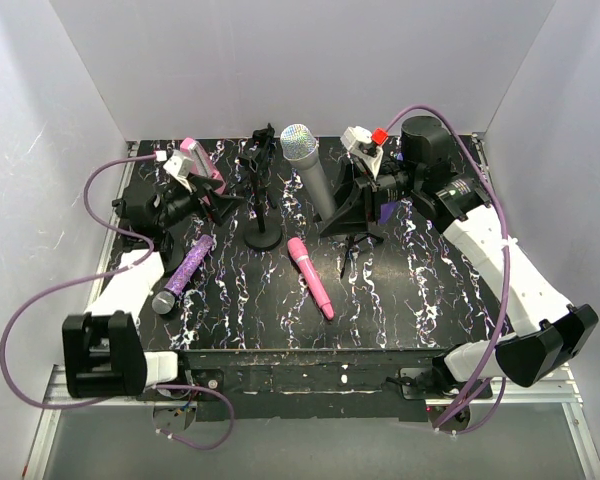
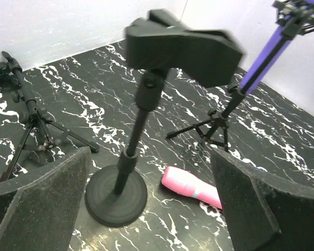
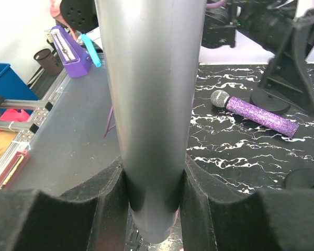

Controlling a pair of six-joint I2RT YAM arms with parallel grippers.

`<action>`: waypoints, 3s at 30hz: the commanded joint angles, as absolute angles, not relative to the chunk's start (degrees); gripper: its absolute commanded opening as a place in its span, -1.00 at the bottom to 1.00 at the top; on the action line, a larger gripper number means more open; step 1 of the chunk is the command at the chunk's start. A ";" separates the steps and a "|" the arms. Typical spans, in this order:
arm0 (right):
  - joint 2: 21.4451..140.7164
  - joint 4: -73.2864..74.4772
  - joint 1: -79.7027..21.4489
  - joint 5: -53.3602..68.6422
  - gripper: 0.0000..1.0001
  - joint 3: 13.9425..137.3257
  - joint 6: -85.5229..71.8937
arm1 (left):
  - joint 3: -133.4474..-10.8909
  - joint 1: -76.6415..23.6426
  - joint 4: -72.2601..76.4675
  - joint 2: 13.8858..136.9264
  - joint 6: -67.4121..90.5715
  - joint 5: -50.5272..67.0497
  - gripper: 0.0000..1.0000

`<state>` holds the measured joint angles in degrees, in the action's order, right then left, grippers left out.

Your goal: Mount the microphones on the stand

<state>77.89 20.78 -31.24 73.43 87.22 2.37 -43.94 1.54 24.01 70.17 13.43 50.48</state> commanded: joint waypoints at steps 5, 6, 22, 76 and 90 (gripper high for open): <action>78.05 17.05 -31.20 74.44 -0.97 88.95 0.88 | -45.00 0.88 50.35 84.19 12.85 53.35 0.89; 78.05 16.96 -31.20 74.44 -0.97 88.77 0.79 | -45.17 -1.38 50.19 84.98 10.74 53.26 0.89; 77.35 11.16 -31.20 74.97 -0.97 85.96 -4.48 | -51.59 -6.94 44.93 94.84 6.60 54.85 0.04; 82.35 30.74 -32.61 70.05 -0.97 88.23 21.16 | -35.59 -40.25 -17.47 27.70 -13.07 1.93 0.96; 87.19 47.63 -32.61 71.45 -0.97 95.98 40.60 | -45.79 -12.47 -3.90 41.99 -25.00 33.92 0.96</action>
<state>87.42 42.50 -32.38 69.52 92.73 34.13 -42.94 -30.46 -11.66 37.41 -28.40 10.26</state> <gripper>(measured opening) 0.429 0.981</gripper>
